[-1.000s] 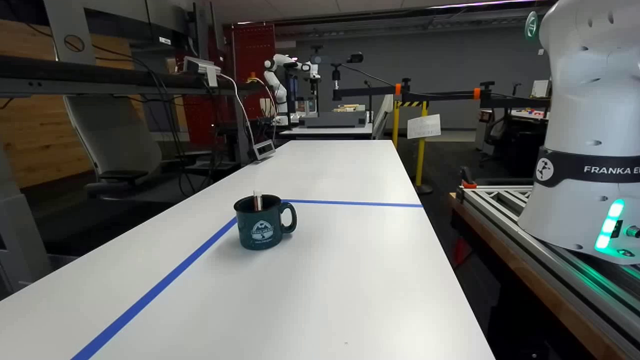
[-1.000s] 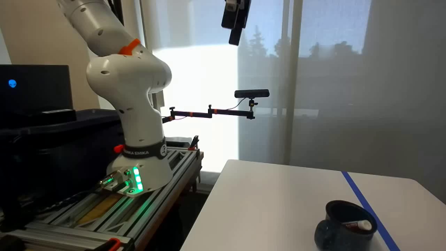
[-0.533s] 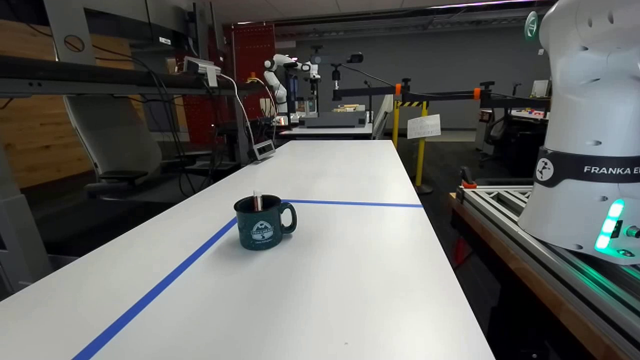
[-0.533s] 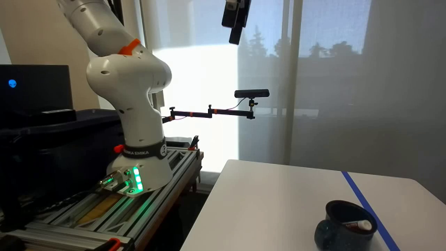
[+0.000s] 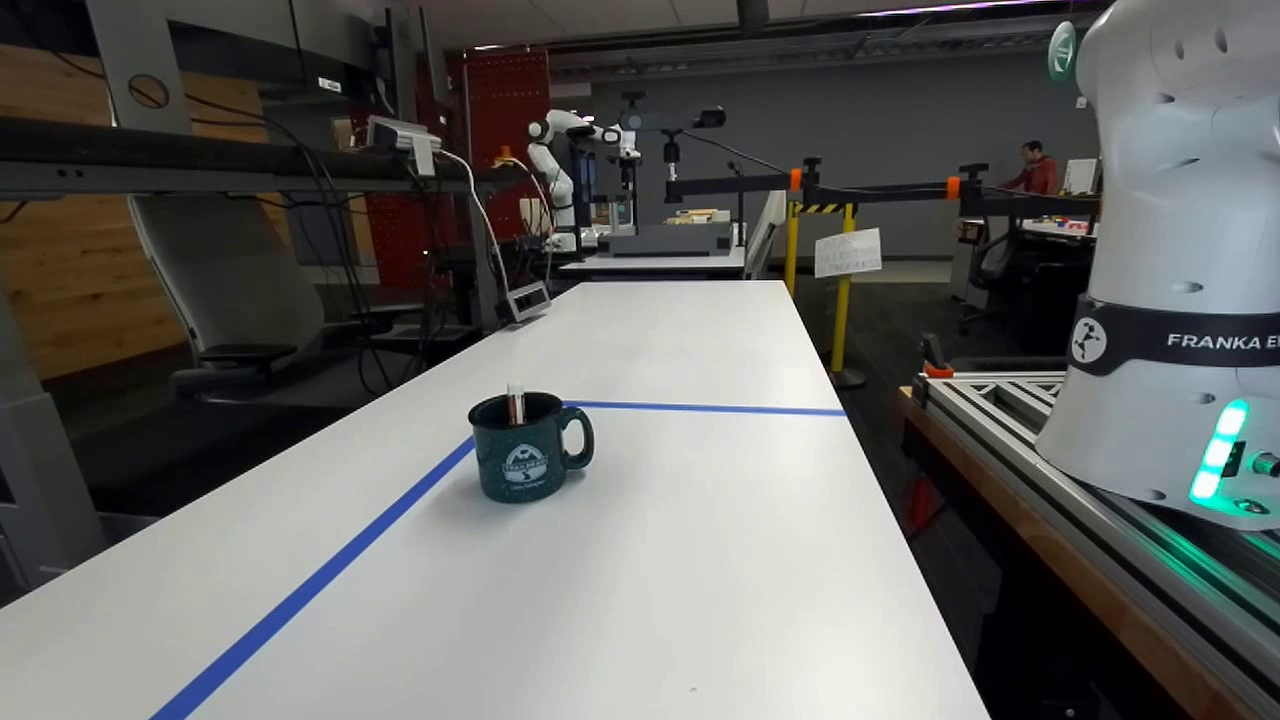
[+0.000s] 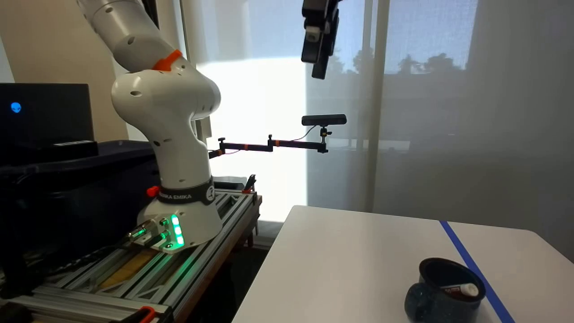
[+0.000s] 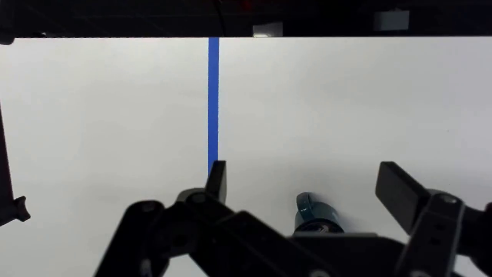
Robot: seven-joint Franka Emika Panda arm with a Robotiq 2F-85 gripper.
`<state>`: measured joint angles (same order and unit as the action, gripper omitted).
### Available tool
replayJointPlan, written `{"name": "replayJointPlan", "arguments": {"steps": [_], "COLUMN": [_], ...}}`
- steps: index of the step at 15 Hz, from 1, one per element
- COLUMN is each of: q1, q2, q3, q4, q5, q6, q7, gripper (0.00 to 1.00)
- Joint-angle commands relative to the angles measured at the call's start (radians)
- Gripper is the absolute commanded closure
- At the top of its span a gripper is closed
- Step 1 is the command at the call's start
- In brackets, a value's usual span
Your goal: Take the marker out of the cup
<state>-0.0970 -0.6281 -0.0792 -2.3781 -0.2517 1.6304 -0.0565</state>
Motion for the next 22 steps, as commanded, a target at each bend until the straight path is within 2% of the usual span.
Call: {"name": "replayJointPlan", "arguments": {"steps": [1,8,13,18,22], "q1": [-0.016,-0.057,-0.105,-0.111,-0.090], "q2": [0.043,0.130,0.199,0.299,0.374], "q3": [-0.016,-0.038,-0.018,-0.015,-0.047], "q4": [-0.044,-0.117,-0.170,-0.168,-0.131], "q5": [0.039,0.210,0.243,0.303,0.470], "q6": [0.133,0.417,0.642,0.787,0.821], "q7": [0.110,0.297,0.425,0.528,0.552], "gripper": [0.00,0.00,0.00,0.00,0.00]}}
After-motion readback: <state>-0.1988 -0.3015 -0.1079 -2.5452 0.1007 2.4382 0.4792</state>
